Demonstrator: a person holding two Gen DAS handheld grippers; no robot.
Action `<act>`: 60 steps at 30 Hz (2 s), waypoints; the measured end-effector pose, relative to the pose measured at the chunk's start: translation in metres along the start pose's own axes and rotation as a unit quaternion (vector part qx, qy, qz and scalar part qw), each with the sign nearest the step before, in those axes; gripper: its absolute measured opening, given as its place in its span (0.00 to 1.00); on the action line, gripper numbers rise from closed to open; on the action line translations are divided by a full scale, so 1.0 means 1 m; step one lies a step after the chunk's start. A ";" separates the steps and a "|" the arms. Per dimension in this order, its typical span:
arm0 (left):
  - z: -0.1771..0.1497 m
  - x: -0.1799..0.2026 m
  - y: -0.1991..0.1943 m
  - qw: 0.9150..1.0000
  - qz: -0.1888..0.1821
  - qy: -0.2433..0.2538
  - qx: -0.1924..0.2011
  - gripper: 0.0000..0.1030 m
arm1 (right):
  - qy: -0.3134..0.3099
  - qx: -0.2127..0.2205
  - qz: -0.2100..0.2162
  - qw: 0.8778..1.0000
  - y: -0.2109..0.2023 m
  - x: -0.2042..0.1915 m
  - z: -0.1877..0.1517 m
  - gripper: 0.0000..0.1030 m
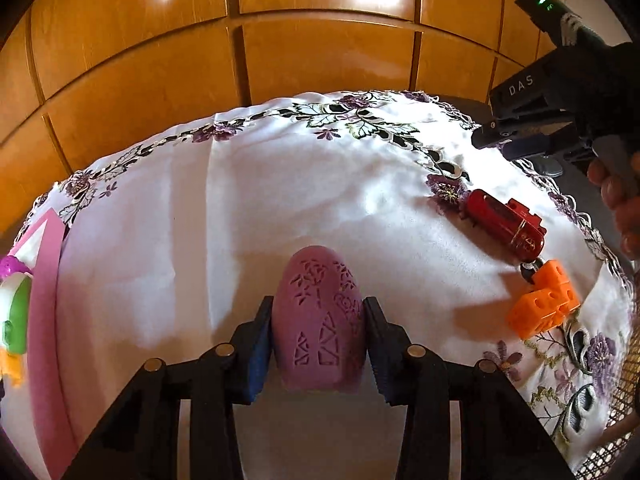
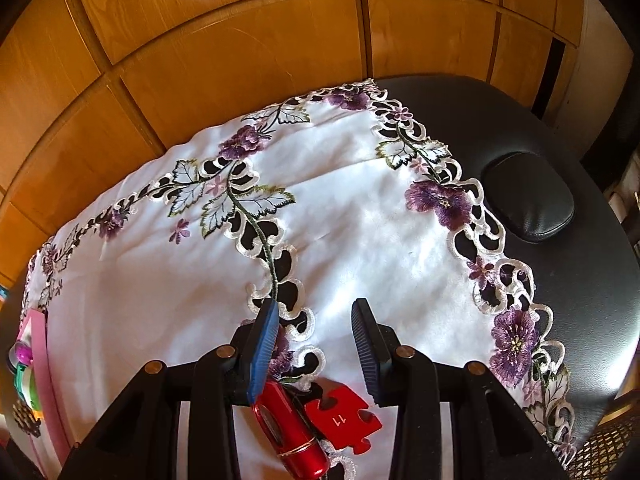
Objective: Organize rigid objects
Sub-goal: 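Grasp the pink egg with the left gripper, then lift the pink egg with the left gripper while the right gripper grasps the red tube, then carry the pink egg into the tray and open the left gripper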
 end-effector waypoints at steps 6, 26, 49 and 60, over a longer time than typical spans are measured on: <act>0.000 0.000 0.000 1.000 -0.007 -0.005 0.002 0.42 | -0.006 -0.007 0.002 1.000 0.003 -0.002 -0.002 0.36; 0.000 -0.003 0.001 0.999 -0.030 -0.025 0.001 0.42 | -0.092 -0.158 0.077 0.980 0.025 -0.047 -0.042 0.36; 0.000 -0.003 0.002 0.999 -0.037 -0.029 -0.001 0.42 | -0.247 -0.135 0.050 0.958 0.068 -0.100 -0.070 0.25; 0.000 -0.003 0.002 0.999 -0.035 -0.028 0.000 0.42 | -0.297 -0.116 0.034 0.947 0.059 -0.108 -0.079 0.25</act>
Point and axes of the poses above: each gripper's, at about its wrist camera, not at the fingertips, and y roughly the way its jaws point, x to its right, z to its top, the point moved 7 cm from there along y, roughly the way its jaws point, and after that the axes turned 14 degrees about z, right-handed, at the moved point
